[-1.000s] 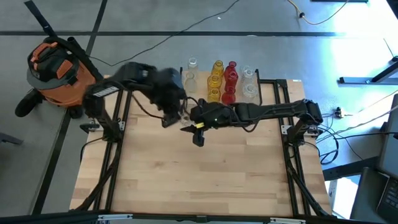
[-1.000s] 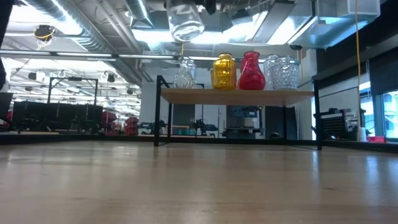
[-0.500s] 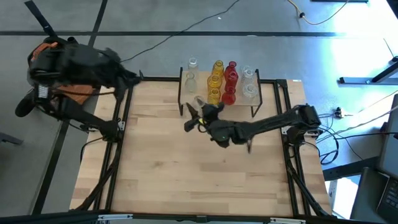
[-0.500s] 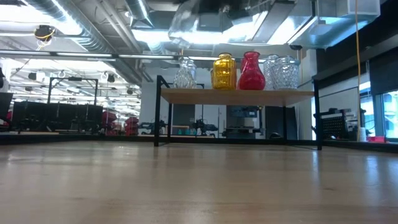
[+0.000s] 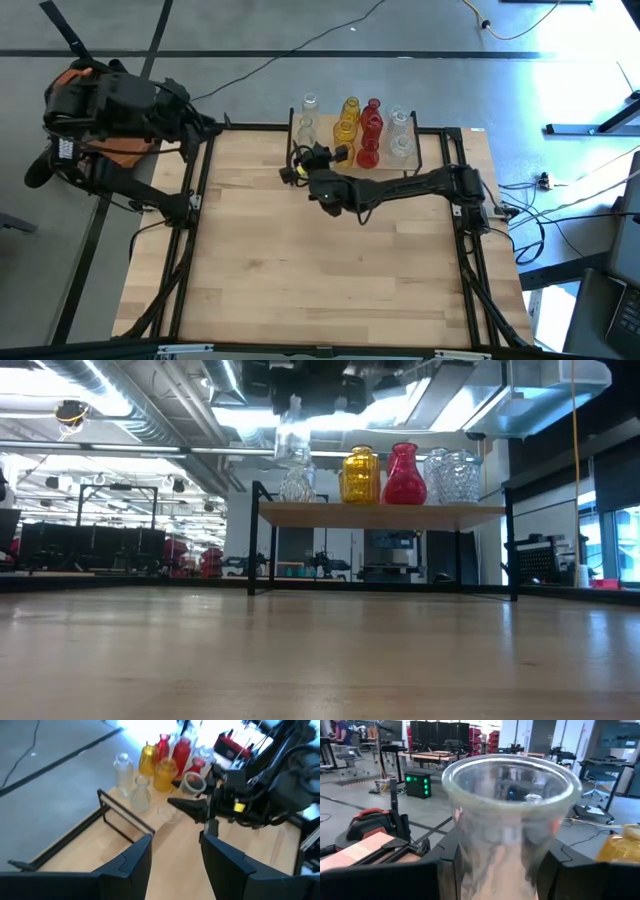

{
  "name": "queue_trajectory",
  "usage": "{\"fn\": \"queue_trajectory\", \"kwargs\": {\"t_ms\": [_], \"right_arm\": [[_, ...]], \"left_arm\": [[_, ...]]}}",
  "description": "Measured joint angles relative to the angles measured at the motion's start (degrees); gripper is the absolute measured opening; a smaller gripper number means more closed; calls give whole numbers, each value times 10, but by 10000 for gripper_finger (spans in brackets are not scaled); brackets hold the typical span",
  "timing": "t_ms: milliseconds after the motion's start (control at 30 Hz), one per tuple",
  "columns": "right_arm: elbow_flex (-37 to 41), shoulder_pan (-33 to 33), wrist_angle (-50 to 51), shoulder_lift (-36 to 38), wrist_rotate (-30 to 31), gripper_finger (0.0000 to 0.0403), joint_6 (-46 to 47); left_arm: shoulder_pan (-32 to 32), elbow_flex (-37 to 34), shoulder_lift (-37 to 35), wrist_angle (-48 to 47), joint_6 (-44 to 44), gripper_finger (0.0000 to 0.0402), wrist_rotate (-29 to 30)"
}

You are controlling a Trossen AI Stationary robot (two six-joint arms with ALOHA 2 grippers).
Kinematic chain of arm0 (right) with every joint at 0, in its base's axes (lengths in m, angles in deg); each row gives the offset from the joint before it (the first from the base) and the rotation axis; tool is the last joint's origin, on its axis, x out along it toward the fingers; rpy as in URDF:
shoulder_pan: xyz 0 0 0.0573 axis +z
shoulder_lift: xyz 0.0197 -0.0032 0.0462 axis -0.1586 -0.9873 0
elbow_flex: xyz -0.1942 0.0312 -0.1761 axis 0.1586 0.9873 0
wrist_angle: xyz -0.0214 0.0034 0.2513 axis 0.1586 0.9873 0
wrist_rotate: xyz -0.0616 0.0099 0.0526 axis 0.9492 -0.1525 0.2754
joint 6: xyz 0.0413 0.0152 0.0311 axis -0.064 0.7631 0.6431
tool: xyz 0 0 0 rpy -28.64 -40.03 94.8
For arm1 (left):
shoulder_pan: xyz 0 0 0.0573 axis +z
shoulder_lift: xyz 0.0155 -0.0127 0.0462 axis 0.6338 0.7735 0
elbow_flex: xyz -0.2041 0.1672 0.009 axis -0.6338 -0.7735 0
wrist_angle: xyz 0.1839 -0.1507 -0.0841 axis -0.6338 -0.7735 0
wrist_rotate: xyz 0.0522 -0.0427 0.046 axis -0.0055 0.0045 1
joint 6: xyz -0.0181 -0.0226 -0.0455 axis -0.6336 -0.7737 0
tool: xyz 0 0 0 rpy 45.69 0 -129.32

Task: Sort vases onto shelf
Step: Put the transparent vase on the shelf aligned with the other transparent vase

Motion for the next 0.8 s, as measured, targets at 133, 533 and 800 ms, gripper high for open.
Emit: {"fn": "queue_trajectory", "kwargs": {"t_ms": [133,533,800], "right_arm": [[0,-6,19,-6,-3,132,34],[0,-26,149,-7,-19,132,209],[1,-42,152,-7,-47,132,209]], "left_arm": [[0,-46,-3,0,0,163,-2],[-8,-154,-3,15,-5,163,-28],[-16,-161,-3,26,-9,163,-28]]}}
